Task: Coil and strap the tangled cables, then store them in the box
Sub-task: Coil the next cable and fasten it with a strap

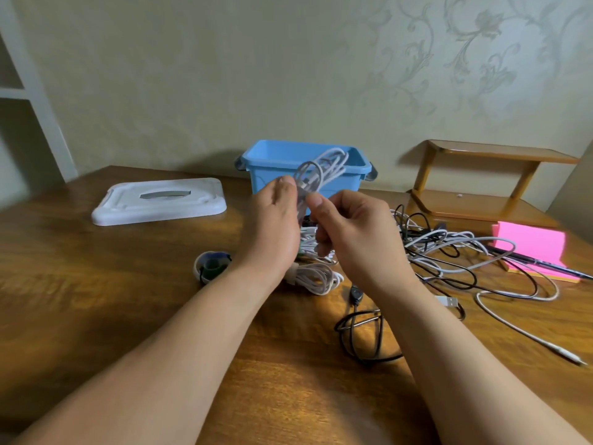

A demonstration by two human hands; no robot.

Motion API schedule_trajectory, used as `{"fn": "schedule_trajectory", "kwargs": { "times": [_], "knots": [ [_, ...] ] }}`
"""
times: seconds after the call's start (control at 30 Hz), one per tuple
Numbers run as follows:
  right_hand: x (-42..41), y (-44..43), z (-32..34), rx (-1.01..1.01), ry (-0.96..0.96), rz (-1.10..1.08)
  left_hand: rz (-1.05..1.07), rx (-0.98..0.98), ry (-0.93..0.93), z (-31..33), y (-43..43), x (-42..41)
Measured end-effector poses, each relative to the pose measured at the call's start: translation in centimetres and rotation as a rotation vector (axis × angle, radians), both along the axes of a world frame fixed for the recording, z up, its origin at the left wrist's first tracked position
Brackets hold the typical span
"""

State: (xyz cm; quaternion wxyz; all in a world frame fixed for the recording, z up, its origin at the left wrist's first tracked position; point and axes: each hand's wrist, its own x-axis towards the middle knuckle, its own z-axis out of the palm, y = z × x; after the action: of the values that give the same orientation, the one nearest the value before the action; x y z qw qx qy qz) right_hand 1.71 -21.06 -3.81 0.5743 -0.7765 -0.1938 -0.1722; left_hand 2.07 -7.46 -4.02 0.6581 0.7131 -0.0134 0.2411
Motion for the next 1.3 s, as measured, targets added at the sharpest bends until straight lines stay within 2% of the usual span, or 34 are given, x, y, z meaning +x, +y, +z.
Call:
{"fn": "schedule_trajectory", "kwargs": {
  "times": [0.07,0.27,0.37,0.47,0.57,0.63,0.7,0.83,0.93,1.03,1.1,1.2,1.3],
  "knots": [
    [0.1,-0.3,0.1,0.025,0.009,0.034,-0.021,-0.013,-0.009,0.1,0.2,0.0],
    [0.8,-0.2,-0.5,0.121,0.059,0.166,-0.291,-0.313,0.019,0.5,0.3,0.1],
    [1.1,-0.4,-0.6,0.235,0.172,0.330,-0.431,-0.325,0.068,0.6,0.5,0.0],
    [1.5,-0.7,-1.0,0.266,0.228,0.466,-0.511,-0.321,0.110,0.6,0.5,-0.3],
    [1.9,-0.6,-1.4,0.287,0.183,0.449,-0.580,-0.340,0.157,0.6,0.7,-0.4],
    [1.8,-0.4,-1.5,0.295,0.152,0.399,-0.548,-0.323,0.184,0.6,0.5,-0.4],
    [1.7,-0.4,-1.5,0.304,0.105,0.318,-0.453,-0.218,0.146,0.3,0.5,-0.2],
    [2.1,-0.7,-1.5,0.337,0.092,0.145,-0.250,0.250,-0.067,-0.7,0.7,-0.6],
    [2.4,-0.7,-1.8,0.332,0.153,0.113,-0.113,0.633,-0.165,-1.0,0.3,-0.9],
    [2.5,-1.0,-1.6,0.265,0.196,0.112,0.019,0.829,-0.227,-0.8,0.7,-0.5],
    [2.4,-1.3,-1.4,0.207,0.210,0.147,0.041,0.784,-0.208,-0.5,1.2,-0.4],
    [2.2,-1.5,-1.2,0.133,0.169,0.185,-0.010,0.553,-0.109,-0.7,1.8,-0.2],
    [2.2,-1.5,-1.2,0.131,0.109,0.161,-0.193,0.235,-0.045,-1.0,1.9,0.1]
  ]
}}
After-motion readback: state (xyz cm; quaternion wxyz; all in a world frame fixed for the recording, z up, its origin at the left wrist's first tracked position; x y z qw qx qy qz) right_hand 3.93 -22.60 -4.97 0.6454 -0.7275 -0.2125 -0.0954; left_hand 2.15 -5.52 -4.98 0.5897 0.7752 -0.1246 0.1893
